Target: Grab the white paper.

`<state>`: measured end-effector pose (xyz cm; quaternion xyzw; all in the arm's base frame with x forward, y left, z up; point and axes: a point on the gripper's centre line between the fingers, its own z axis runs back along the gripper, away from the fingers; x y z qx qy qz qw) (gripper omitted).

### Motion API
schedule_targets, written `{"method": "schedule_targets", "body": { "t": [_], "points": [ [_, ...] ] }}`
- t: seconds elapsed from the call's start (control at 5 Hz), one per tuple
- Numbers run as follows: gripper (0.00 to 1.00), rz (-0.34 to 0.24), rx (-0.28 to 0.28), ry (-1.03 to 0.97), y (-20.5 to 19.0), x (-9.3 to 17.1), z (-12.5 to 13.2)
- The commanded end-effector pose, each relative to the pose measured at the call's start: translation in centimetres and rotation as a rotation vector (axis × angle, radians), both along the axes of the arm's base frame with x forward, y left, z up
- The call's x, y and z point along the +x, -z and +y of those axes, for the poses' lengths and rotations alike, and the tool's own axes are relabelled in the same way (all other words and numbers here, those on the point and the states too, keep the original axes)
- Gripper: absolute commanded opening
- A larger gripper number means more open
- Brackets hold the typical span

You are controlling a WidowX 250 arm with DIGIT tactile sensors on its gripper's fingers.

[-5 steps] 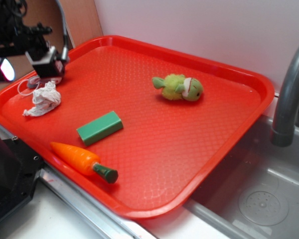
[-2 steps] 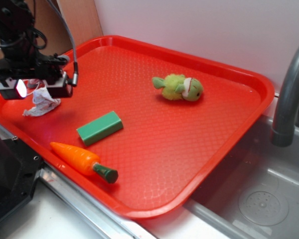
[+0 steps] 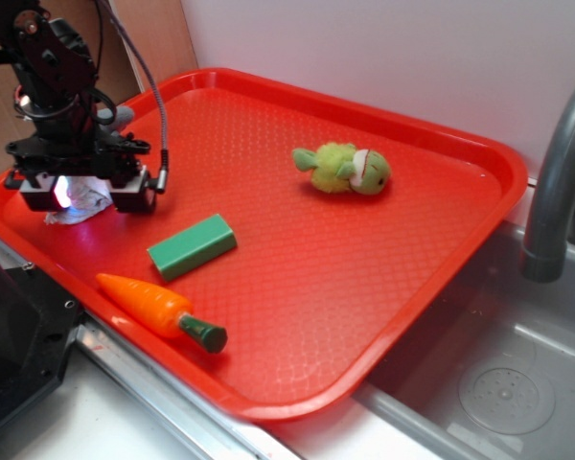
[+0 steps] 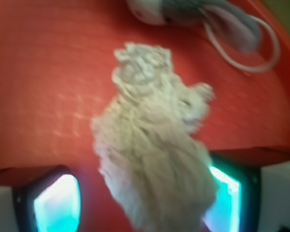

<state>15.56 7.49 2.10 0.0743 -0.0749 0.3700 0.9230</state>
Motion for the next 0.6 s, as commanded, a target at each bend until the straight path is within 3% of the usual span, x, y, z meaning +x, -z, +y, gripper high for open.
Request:
{"method": "schedule_targets", "body": {
  "t": [0.0, 0.4],
  "points": [
    [0.0, -0.017, -0.004, -0.021, 0.19, -0.04, 1.02],
    [0.0, 0.002, 0.043, -0.029, -0.31, 0.37, 0.5]
  ]
}}
